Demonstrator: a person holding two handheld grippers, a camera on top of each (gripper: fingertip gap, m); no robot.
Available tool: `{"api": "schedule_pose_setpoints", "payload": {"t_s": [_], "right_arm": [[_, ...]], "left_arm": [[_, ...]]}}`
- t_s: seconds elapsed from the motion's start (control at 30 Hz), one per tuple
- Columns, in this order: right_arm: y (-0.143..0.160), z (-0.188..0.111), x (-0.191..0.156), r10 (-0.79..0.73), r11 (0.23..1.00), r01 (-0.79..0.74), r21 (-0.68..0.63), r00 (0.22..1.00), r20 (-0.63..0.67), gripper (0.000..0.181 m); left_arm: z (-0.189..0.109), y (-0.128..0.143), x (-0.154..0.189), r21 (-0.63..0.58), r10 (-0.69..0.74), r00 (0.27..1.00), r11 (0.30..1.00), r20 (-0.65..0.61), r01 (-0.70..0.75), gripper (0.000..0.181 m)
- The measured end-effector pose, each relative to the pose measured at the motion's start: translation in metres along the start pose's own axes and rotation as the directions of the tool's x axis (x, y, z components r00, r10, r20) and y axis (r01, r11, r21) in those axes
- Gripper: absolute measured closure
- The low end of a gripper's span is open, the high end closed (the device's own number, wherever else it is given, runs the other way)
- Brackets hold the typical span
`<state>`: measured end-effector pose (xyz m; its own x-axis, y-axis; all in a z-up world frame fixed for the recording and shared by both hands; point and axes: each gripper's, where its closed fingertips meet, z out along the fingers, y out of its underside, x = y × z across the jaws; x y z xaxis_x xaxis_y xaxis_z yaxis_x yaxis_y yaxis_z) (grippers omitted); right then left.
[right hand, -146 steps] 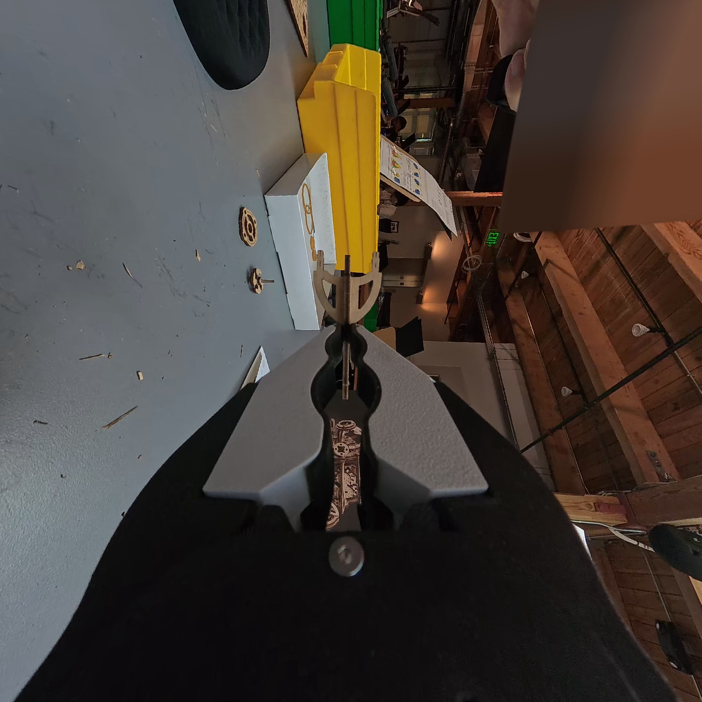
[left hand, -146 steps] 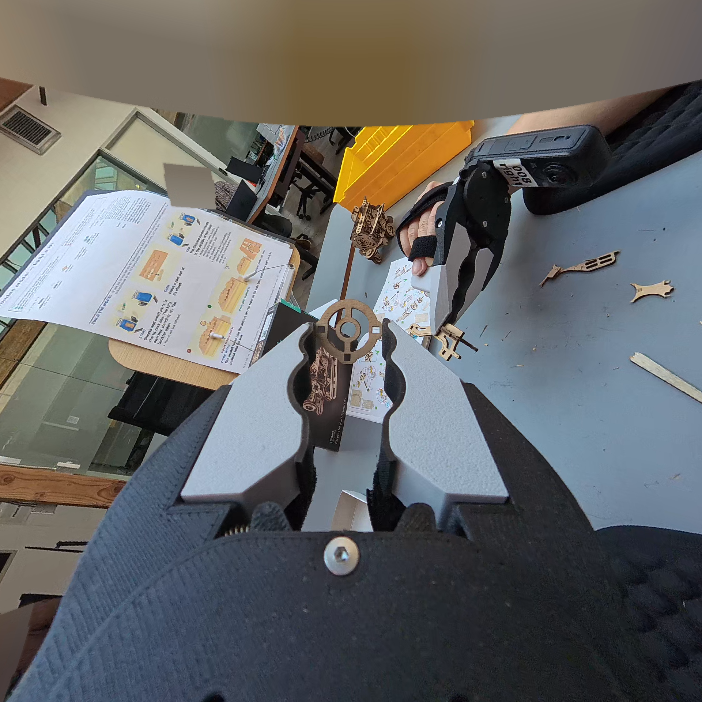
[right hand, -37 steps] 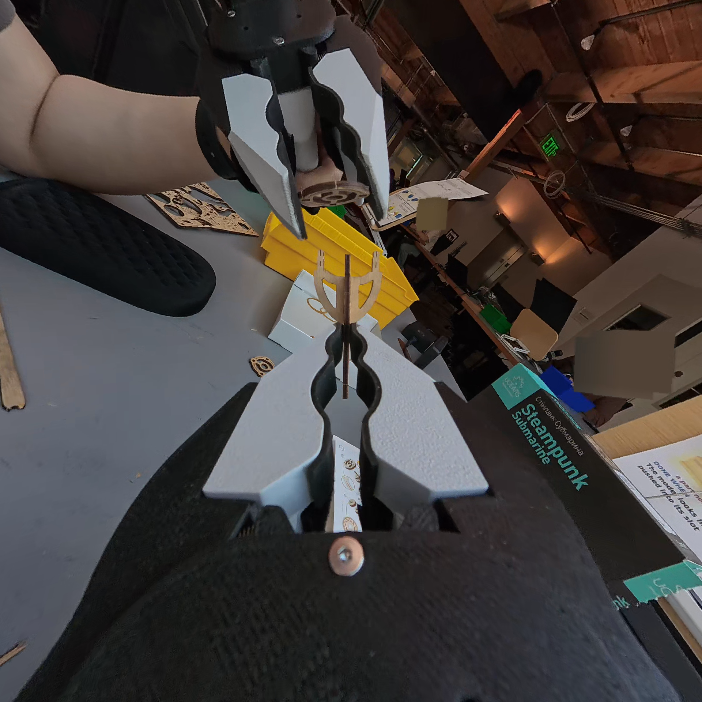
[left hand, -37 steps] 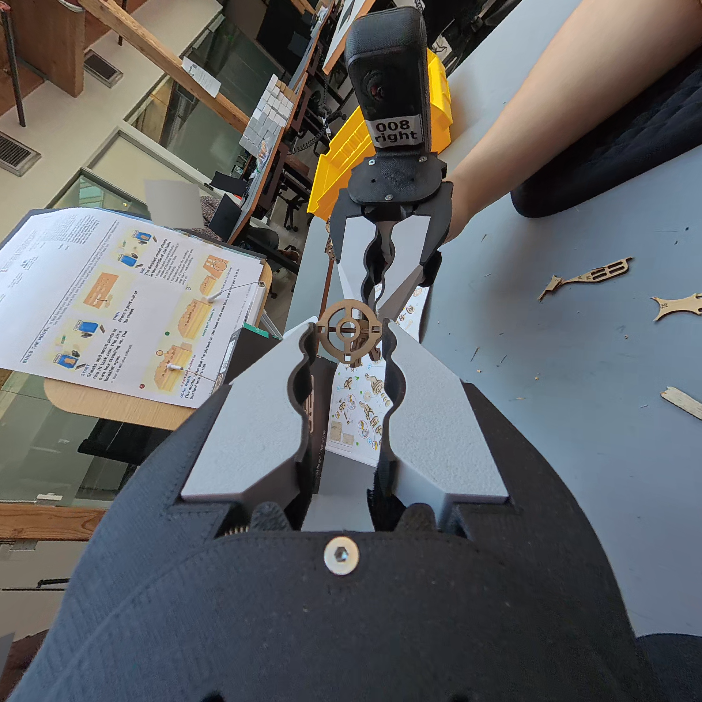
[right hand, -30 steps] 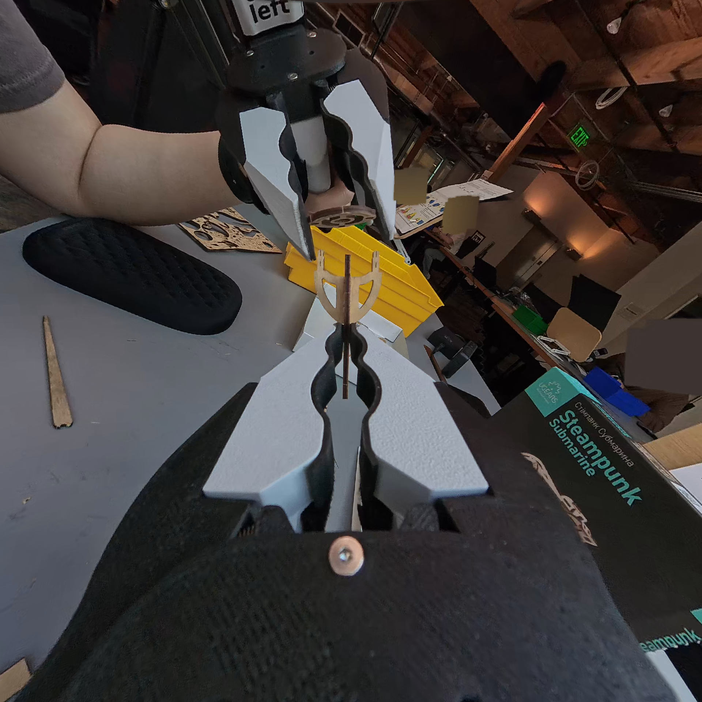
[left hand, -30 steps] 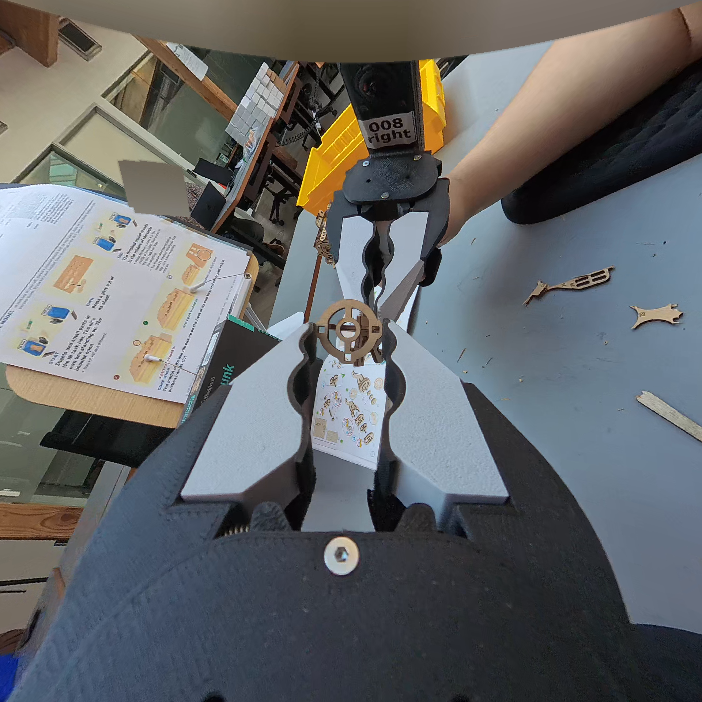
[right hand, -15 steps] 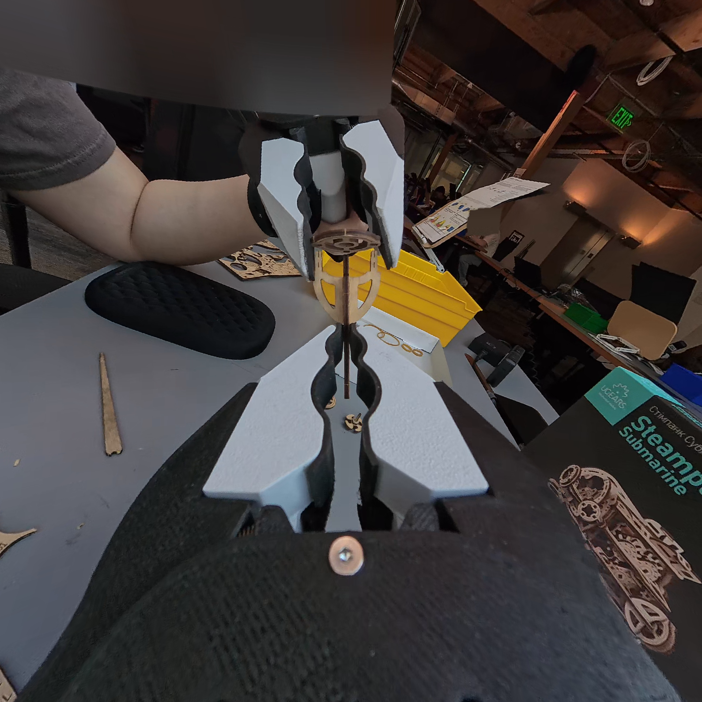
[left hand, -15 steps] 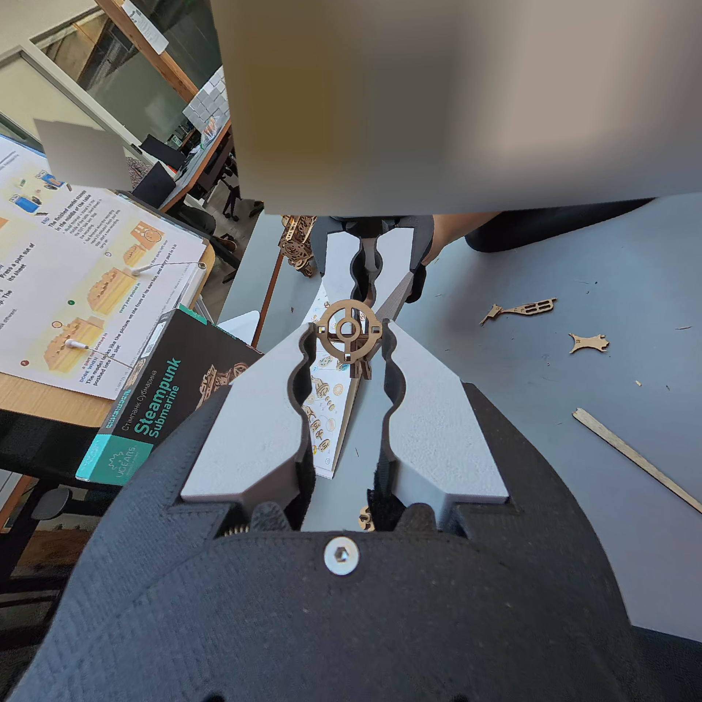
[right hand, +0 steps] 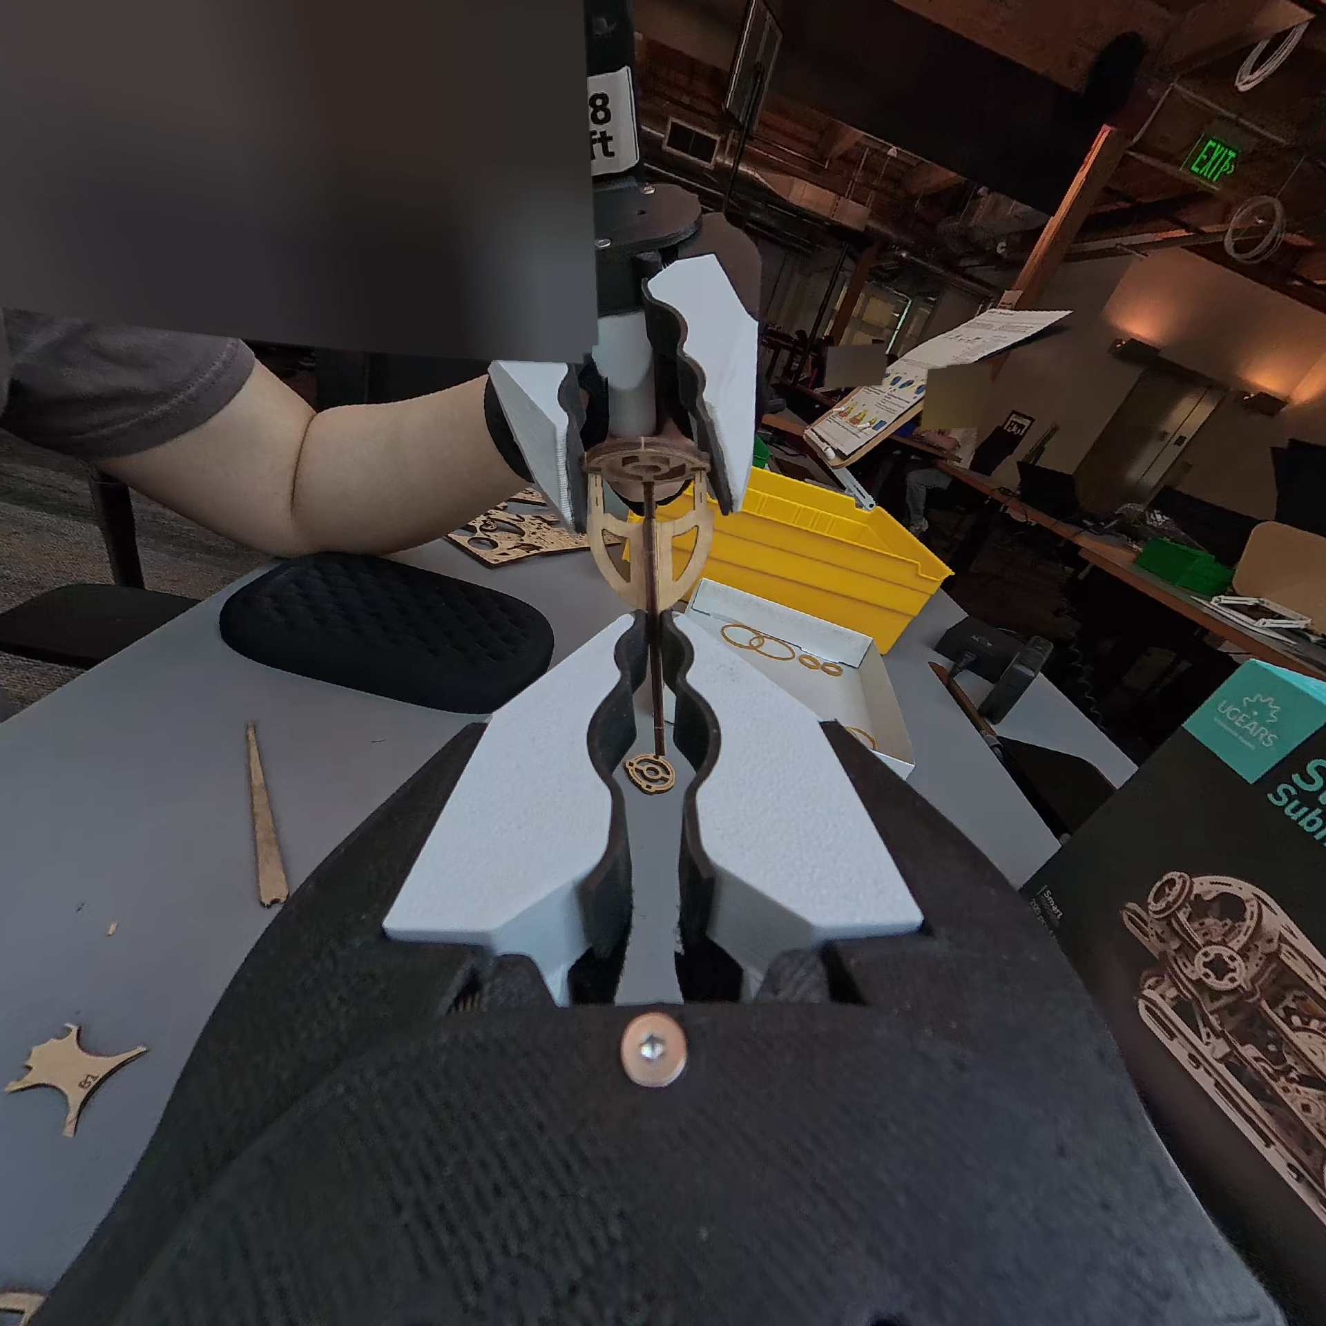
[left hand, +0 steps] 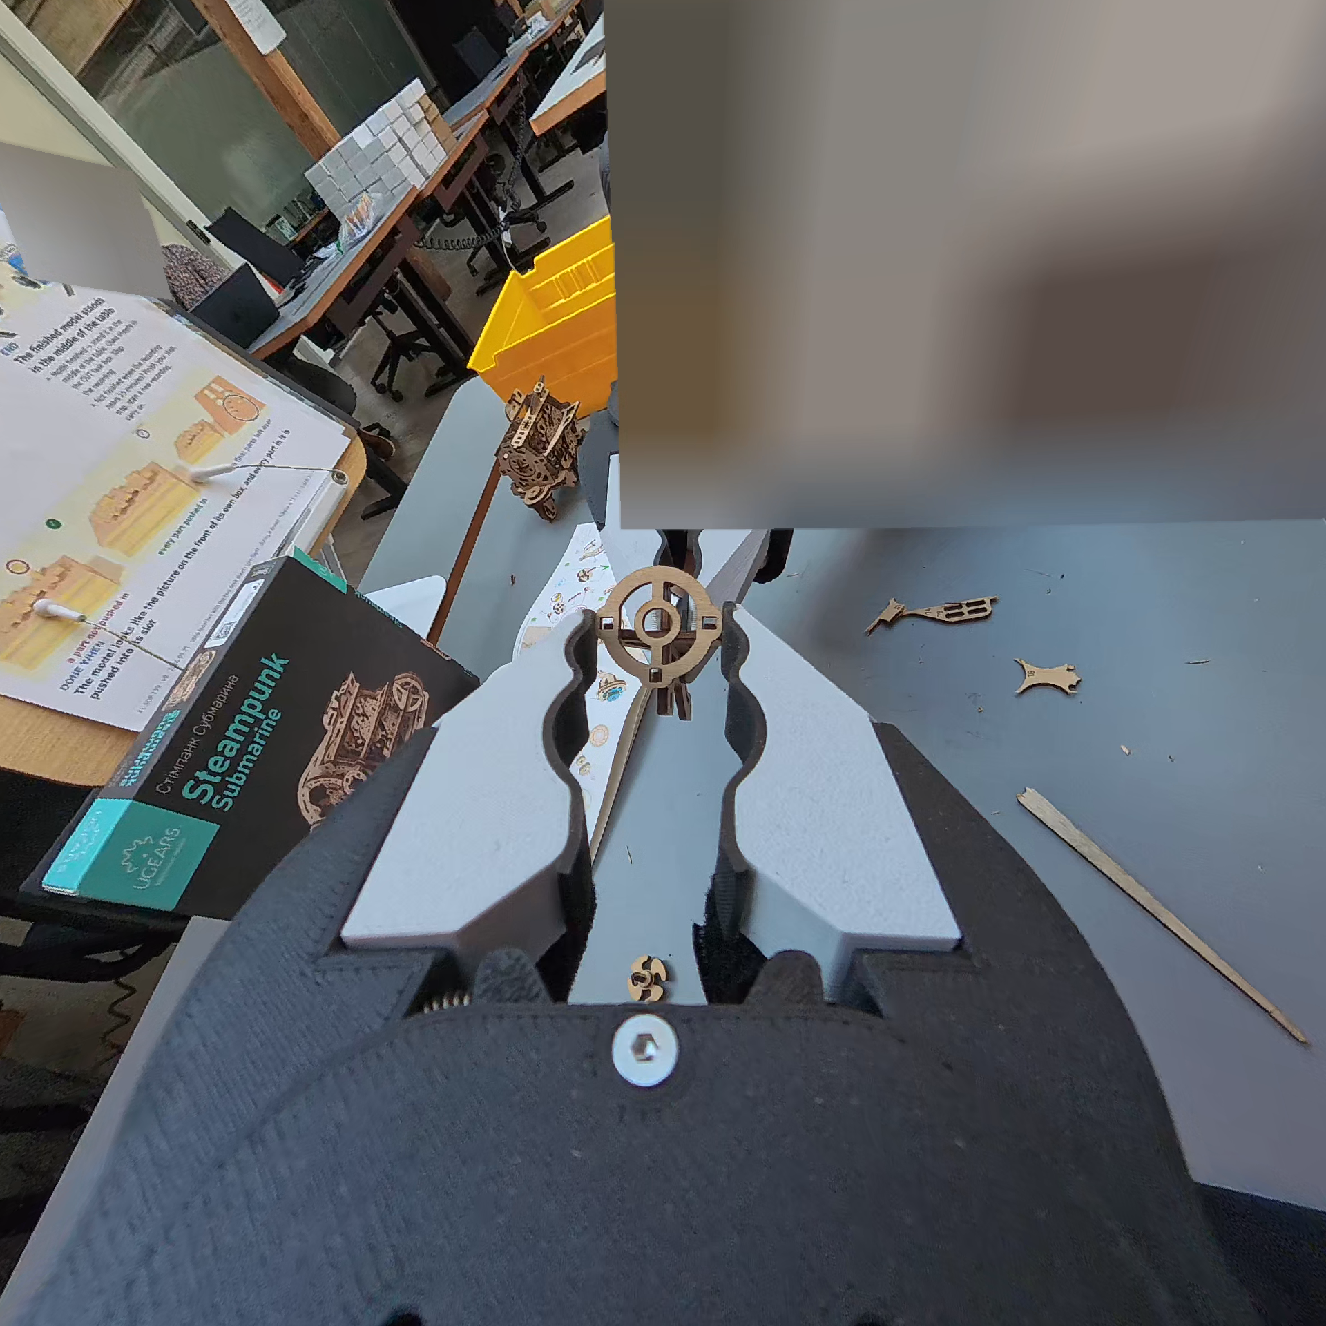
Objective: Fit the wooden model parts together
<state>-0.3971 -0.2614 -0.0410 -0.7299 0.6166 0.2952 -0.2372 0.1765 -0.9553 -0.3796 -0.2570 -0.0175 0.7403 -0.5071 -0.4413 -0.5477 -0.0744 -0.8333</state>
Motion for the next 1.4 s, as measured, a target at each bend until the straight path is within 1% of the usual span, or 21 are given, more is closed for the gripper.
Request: {"api": "schedule_pose_setpoints", "payload": {"t_s": [0.33,0.6,0.83,0.93,1.03,1.27,1.4], "right_arm": [[-0.009,0.0,-0.002,0.02,0.999,-0.02,0.035,1.0,0.005,0.18],[-0.016,-0.001,-0.006,-0.012,0.998,0.012,0.061,1.0,0.005,0.18],[-0.028,-0.002,-0.007,0.037,0.993,-0.038,0.114,0.999,0.013,0.18],[-0.032,-0.002,-0.009,0.027,0.992,-0.028,0.123,1.0,0.014,0.18],[-0.031,-0.002,-0.006,0.002,0.996,-0.001,0.093,1.0,-0.018,0.18],[-0.03,-0.003,-0.006,0.0,0.997,0.001,0.08,1.0,-0.019,0.18],[-0.027,-0.003,-0.004,-0.025,0.998,0.027,0.063,0.999,-0.037,0.18]], "left_arm": [[-0.004,-0.008,-0.001,0.04,-0.024,1.0,0.999,-0.003,0.024,0.148],[-0.005,-0.015,0.002,0.069,-0.018,1.0,0.997,-0.008,0.018,0.148],[-0.008,-0.029,0.001,0.131,-0.015,1.0,0.991,0.012,0.013,0.148],[-0.008,-0.033,0.002,0.158,-0.013,1.0,0.987,0.01,0.012,0.148],[-0.007,-0.032,0.0,0.152,-0.007,1.0,0.988,0.029,0.003,0.148],[-0.008,-0.03,0.0,0.134,0.005,0.999,0.991,0.032,-0.01,0.148],[-0.007,-0.027,-0.001,0.121,-0.007,1.0,0.993,0.03,0.004,0.148]]}}
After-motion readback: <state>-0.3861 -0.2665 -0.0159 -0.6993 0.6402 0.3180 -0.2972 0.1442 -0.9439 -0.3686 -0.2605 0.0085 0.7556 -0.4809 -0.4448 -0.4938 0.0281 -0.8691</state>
